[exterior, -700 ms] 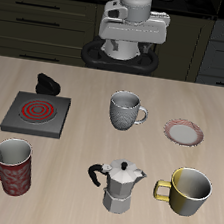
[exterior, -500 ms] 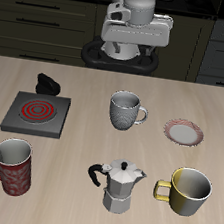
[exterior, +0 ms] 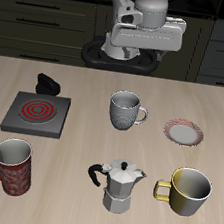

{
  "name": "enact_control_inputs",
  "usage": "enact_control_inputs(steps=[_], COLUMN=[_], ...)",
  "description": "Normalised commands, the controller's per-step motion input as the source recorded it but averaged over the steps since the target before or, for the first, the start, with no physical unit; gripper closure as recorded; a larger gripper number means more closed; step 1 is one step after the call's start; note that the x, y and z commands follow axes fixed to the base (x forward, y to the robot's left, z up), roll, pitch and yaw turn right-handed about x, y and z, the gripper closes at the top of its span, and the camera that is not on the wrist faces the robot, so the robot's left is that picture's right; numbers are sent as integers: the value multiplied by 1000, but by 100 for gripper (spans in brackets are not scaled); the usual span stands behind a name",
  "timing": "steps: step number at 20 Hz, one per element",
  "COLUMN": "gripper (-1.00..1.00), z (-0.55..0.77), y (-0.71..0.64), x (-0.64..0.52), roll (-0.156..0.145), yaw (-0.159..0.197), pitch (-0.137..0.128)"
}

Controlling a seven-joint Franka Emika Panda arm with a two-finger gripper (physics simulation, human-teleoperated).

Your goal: Place the moka pot on the stove

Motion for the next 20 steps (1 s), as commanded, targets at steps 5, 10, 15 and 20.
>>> enact_control_inputs(steps=[5,10,15,20], gripper=[-100,-100,-100,-100], z=[-8,137,80,143], y=[353,271,163,31], x=[350,348,367,367], roll=[10,3,-35,-31], yaw=[36,12,-17,-13], pitch=[-19,-25,8,-9])
